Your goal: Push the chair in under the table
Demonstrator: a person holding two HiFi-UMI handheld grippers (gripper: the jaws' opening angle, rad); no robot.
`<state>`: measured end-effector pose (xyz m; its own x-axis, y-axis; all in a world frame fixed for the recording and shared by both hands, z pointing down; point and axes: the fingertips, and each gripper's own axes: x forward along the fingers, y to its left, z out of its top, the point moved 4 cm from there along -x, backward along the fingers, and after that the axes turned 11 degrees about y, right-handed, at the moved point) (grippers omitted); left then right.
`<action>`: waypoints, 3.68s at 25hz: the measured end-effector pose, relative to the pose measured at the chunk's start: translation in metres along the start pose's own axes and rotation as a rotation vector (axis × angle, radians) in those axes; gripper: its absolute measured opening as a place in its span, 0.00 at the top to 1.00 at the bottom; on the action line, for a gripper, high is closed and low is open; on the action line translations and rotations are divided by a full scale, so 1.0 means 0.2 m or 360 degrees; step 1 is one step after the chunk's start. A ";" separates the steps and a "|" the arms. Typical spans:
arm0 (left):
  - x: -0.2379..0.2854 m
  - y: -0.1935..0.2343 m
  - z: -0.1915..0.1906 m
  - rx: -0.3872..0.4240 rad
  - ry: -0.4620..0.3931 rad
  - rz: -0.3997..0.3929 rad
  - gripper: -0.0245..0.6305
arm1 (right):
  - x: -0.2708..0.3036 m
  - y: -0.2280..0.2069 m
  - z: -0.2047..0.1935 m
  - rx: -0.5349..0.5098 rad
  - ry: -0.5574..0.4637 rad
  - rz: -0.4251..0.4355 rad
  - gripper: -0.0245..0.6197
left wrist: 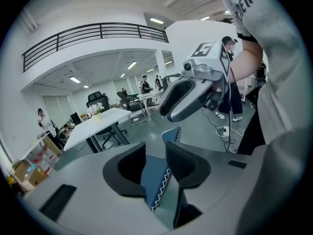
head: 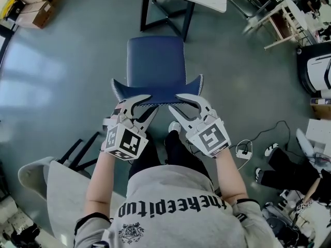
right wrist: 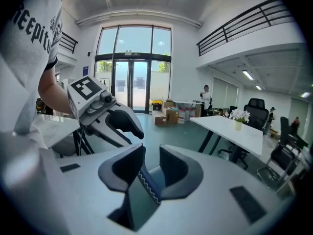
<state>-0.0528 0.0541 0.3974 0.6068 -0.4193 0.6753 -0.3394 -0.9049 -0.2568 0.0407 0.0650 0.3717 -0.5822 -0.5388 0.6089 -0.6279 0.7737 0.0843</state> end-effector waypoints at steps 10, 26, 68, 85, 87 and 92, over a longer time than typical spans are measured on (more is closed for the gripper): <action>0.12 -0.07 -0.15 0.0160 0.0205 -0.0100 0.69 | 0.09 0.01 -0.19 -0.0230 0.0288 -0.0043 0.73; 0.22 -0.07 -0.32 0.0265 0.0445 -0.0038 0.69 | 0.20 -0.01 -0.39 -0.0451 0.0573 -0.0039 0.71; 0.31 -0.01 -0.30 0.0434 0.0452 -0.0054 0.82 | 0.30 -0.09 -0.41 -0.0440 0.0703 -0.0126 0.75; 0.32 0.04 -0.31 0.0507 0.0392 -0.0052 0.85 | 0.34 -0.11 -0.38 -0.0375 0.0718 -0.0203 0.75; 0.34 0.10 -0.31 0.0520 0.0388 -0.0056 0.85 | 0.36 -0.13 -0.35 -0.0375 0.0715 -0.0221 0.75; 0.37 0.20 -0.33 0.0546 0.0379 -0.0071 0.85 | 0.43 -0.18 -0.31 -0.0371 0.0703 -0.0251 0.76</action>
<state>-0.0684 -0.0073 0.4819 0.4187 -0.3865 0.8218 -0.0332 -0.9108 -0.4115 0.0454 0.0117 0.4702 -0.1848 -0.5017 0.8451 -0.5294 0.7753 0.3445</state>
